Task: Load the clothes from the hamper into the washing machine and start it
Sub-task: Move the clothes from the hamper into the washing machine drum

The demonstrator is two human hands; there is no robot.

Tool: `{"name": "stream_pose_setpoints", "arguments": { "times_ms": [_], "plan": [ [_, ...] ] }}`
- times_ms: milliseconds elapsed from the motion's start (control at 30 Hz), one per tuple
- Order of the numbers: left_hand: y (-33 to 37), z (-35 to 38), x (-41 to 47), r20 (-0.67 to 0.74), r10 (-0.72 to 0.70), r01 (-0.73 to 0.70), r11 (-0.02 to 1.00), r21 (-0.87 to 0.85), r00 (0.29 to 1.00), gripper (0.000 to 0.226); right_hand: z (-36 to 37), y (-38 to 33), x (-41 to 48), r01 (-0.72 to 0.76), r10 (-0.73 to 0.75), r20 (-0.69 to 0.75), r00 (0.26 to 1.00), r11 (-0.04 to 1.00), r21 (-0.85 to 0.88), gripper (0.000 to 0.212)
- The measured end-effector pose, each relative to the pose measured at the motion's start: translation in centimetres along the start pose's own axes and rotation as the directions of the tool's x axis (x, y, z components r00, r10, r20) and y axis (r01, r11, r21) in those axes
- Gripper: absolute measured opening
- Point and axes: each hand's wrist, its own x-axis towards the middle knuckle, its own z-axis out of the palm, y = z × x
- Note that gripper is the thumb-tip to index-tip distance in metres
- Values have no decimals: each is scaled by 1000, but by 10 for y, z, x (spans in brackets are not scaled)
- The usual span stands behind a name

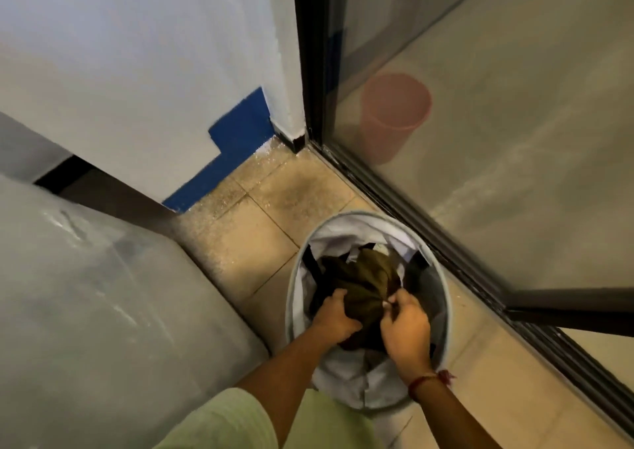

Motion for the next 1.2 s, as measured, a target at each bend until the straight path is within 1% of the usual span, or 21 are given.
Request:
{"name": "stream_pose_setpoints", "arguments": {
  "times_ms": [100, 133, 167, 200, 267, 300, 367, 400, 467, 567, 633, 700, 767, 833, 867, 933, 1000, 1033, 1067, 1100, 1200],
  "plan": [
    [31, -19, -52, -24, 138, -134, 984, 115, 990, 117, -60, -59, -39, 54, -49, -74, 996, 996, 71, 15],
    [45, -28, -75, -33, 187, -182, 975, 130, 982, 119, -81, -80, -52, 83, -74, -97, 992, 993, 83, 13],
    [61, -38, -100, -33, 230, -224, 966, 126, 973, 113, -102, -99, -65, 113, -101, -118, 988, 989, 99, 11],
    [76, -50, -126, -39, 279, -274, 956, 108, 959, 100, -123, -116, -75, 132, -115, -137, 984, 984, 118, 11],
    [102, -72, -170, -49, 358, -355, 933, 63, 933, 62, -158, -135, -90, 165, -138, -176, 975, 975, 151, 14],
    [112, -84, -193, -51, 392, -388, 918, 79, 918, 46, -175, -143, -98, 182, -149, -195, 969, 970, 162, 18],
    [128, -107, -235, -62, 453, -445, 889, 112, 889, 32, -206, -160, -115, 239, -197, -221, 955, 953, 186, 31],
    [135, -117, -254, -82, 491, -482, 870, 107, 867, 29, -220, -173, -126, 283, -237, -226, 945, 938, 199, 35],
    [148, -129, -292, -119, 547, -544, 837, 55, 829, 27, -241, -197, -144, 382, -324, -256, 911, 897, 222, 35],
    [170, -145, -349, -188, 628, -652, 750, -114, 755, 32, -271, -240, -161, 518, -391, -404, 827, 809, 277, 25],
    [182, -153, -381, -228, 634, -673, 714, -193, 739, 38, -288, -262, -169, 583, -399, -473, 786, 732, 352, 13],
    [186, -164, -406, -260, 622, -672, 712, -204, 739, 44, -298, -277, -181, 624, -370, -530, 763, 633, 458, 18],
    [185, -179, -428, -274, 621, -678, 694, -242, 734, 40, -303, -279, -191, 645, -340, -568, 750, 569, 510, 26],
    [181, -199, -456, -308, 620, -692, 659, -295, 721, 31, -305, -272, -196, 623, -343, -534, 773, 571, 535, 43],
    [179, -209, -469, -336, 616, -701, 641, -312, 713, 31, -304, -269, -198, 585, -359, -467, 808, 579, 568, 55],
    [174, -226, -493, -379, 615, -722, 608, -331, 692, 32, -301, -269, -203, 486, -420, -266, 868, 607, 629, 88],
    [163, -237, -511, -403, 617, -736, 596, -321, 676, 28, -289, -278, -209, 438, -491, -93, 866, 656, 615, 120],
    [155, -240, -518, -413, 618, -741, 594, -313, 669, 24, -281, -287, -214, 422, -515, -25, 857, 673, 607, 130],
    [146, -242, -525, -422, 619, -747, 590, -307, 662, 22, -272, -297, -217, 411, -539, 23, 842, 668, 621, 132],
    [138, -244, -531, -436, 620, -756, 575, -314, 652, 22, -264, -306, -220, 414, -568, 41, 822, 645, 643, 122],
    [101, -256, -554, -545, 594, -802, 500, -326, 592, 20, -239, -339, -230, 519, -663, -14, 748, 573, 634, 78]
  ]
}}
